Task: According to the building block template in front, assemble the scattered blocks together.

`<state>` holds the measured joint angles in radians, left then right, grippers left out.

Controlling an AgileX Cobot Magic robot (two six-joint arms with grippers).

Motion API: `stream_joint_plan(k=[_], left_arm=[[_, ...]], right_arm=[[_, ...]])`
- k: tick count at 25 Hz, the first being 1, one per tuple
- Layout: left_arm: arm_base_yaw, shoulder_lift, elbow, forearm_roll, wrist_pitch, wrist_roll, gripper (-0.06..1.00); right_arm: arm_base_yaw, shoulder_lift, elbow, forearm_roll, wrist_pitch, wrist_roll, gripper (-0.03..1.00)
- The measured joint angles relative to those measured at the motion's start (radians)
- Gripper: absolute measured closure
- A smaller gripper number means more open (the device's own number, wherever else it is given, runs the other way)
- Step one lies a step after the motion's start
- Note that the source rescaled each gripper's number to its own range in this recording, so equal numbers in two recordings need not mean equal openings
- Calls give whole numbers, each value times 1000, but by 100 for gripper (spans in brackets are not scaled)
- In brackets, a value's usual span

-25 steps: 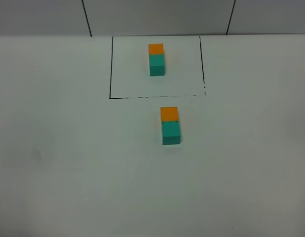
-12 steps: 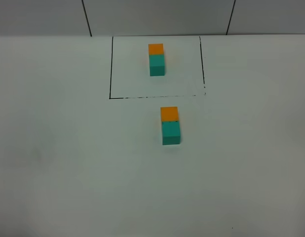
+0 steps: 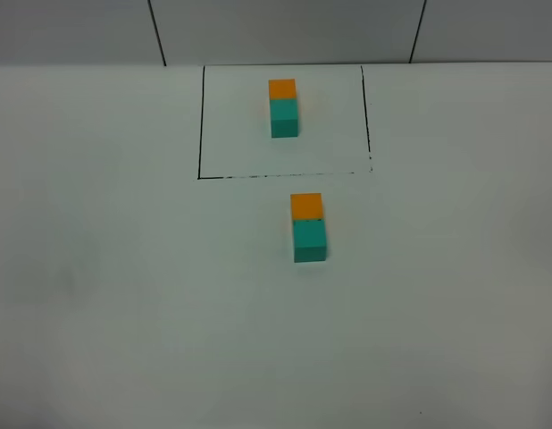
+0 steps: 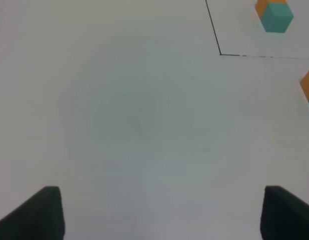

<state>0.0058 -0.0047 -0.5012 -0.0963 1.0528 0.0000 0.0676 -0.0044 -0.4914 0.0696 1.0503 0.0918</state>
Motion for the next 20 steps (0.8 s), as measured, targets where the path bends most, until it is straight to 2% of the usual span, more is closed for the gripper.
stream_joint_plan(k=[20], left_arm=[[0,0,0,0,0,0,28]], right_arm=[[0,0,0,0,0,0,25]])
